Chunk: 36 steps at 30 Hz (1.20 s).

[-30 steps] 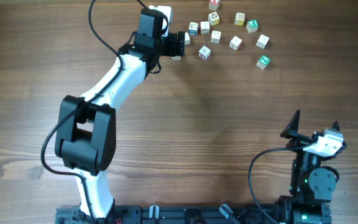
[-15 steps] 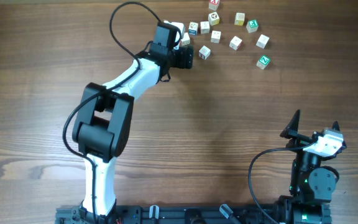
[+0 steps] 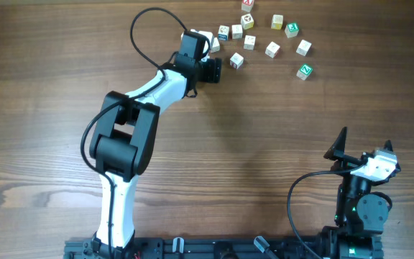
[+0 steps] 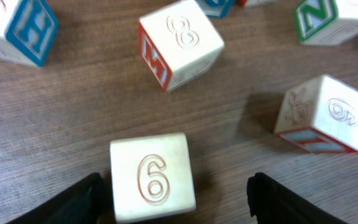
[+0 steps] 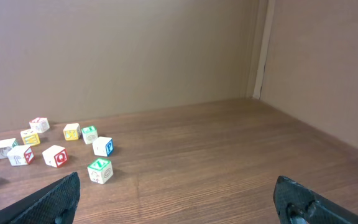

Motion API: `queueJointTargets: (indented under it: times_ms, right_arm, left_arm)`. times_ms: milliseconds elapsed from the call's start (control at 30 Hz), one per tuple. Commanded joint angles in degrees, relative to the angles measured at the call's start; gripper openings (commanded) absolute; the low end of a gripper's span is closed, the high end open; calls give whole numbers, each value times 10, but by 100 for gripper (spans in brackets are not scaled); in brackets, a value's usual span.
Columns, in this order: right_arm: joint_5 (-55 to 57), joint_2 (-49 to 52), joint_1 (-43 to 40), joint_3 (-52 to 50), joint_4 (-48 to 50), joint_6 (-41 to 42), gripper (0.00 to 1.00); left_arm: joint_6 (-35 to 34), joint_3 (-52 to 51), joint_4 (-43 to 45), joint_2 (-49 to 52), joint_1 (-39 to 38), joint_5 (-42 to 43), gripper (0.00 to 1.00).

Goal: Form a horizontal line
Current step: 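Grasp the white block with number 6 using the left gripper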

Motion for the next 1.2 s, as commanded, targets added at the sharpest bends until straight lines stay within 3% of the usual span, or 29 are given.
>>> queueJointTargets:
  times_ms: [0, 367, 767, 1167]
  right_arm:
    - [-3, -6, 3, -1, 2, 0, 100]
    - [-3, -6, 3, -1, 2, 0, 100]
    - [-3, -6, 3, -1, 2, -1, 100]
    - [-3, -6, 3, -1, 2, 0, 100]
  left_arm:
    - [6, 8, 11, 8, 2, -26, 73]
    - [1, 8, 14, 8, 0, -27, 41]
    - [-44, 8, -35, -26, -9, -27, 35]
    - [-99, 8, -143, -70, -34, -36, 25]
